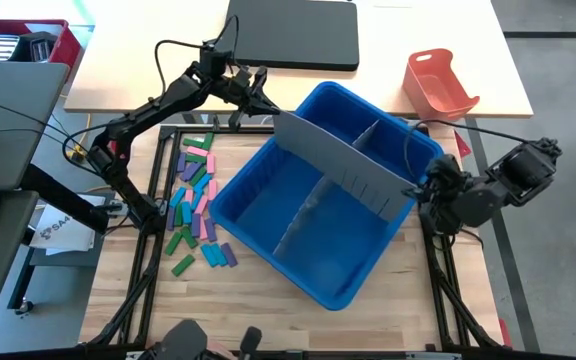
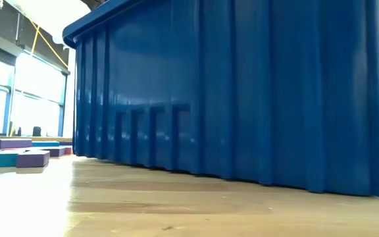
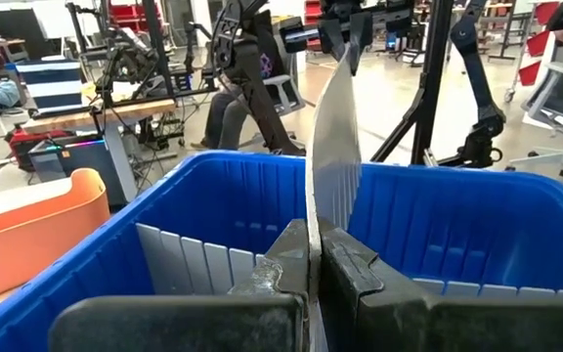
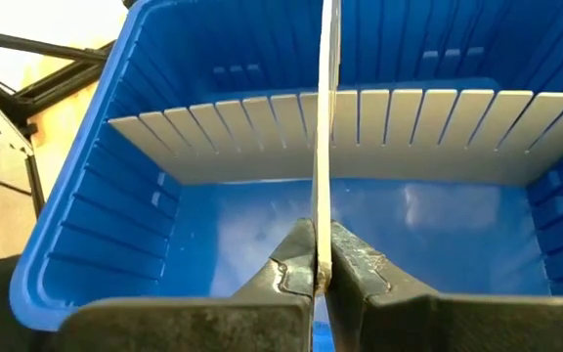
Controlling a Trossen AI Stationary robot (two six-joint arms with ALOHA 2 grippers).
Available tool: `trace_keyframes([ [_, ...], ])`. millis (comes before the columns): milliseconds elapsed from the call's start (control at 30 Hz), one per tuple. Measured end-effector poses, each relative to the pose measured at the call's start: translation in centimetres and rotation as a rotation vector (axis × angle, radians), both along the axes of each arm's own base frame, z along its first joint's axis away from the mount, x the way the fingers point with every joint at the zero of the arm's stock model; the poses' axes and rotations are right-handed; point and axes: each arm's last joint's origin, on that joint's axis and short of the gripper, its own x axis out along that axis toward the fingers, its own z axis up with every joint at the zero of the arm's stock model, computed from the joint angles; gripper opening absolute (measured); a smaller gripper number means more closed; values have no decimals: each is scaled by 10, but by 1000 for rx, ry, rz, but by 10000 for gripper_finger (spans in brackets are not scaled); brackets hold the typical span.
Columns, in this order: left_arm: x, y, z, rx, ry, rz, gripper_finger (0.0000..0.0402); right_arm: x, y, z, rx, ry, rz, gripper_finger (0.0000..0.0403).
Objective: Sort blocks
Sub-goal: Insert the bin divider into the blue bin
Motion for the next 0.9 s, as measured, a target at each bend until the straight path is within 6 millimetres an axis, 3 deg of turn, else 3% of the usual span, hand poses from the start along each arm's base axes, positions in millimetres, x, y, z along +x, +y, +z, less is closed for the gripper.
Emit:
trace_keyframes([
  [900,-9,6,-2,-16,20,5,1,8,7,-4,91,60,24,4],
])
